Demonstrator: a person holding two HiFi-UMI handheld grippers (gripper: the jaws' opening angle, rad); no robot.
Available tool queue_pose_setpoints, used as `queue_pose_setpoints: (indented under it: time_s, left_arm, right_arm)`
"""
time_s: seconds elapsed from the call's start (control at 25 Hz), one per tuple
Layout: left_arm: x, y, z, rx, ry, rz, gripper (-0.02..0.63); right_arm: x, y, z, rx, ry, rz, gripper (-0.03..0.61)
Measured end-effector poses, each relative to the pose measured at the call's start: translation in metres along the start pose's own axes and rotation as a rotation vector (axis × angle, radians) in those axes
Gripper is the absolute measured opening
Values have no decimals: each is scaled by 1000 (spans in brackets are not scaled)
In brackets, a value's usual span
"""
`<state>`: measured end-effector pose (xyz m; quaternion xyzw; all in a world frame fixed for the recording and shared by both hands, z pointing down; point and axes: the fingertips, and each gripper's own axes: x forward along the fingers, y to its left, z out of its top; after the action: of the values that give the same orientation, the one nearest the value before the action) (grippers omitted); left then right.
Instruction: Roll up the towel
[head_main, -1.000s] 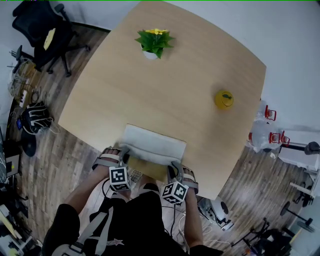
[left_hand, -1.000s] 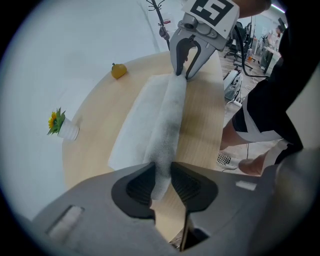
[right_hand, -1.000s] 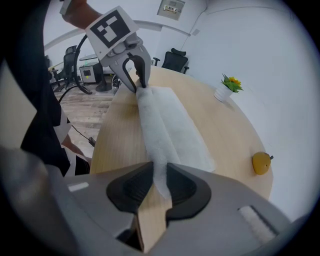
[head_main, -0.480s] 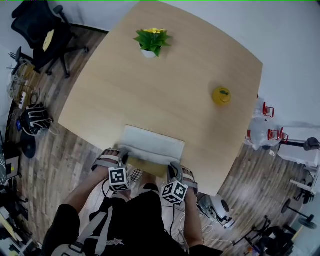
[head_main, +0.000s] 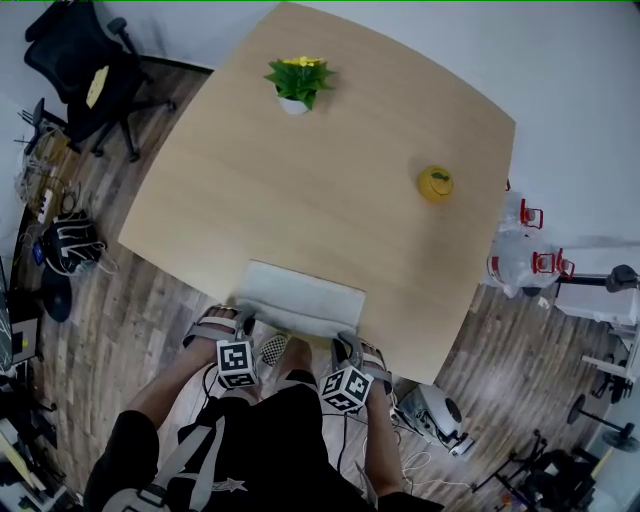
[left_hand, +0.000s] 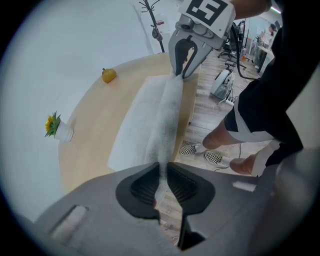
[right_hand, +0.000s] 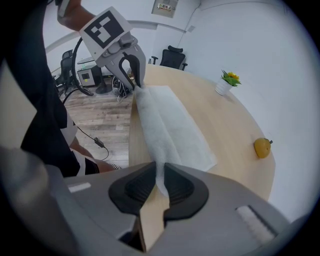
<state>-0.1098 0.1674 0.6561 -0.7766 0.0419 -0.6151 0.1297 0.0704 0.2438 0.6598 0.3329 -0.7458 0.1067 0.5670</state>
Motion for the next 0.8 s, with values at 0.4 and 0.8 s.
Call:
queue_pose_setpoints:
  time_s: [0.4, 0.8]
  left_arm:
    - [-8, 15, 3, -19, 16, -5, 67]
    - [-7, 36, 6, -42, 25, -10, 69]
  right_arm:
    - [-6, -12, 7, 14, 22, 62, 64]
    - [-6, -37, 16, 11, 11, 70, 66]
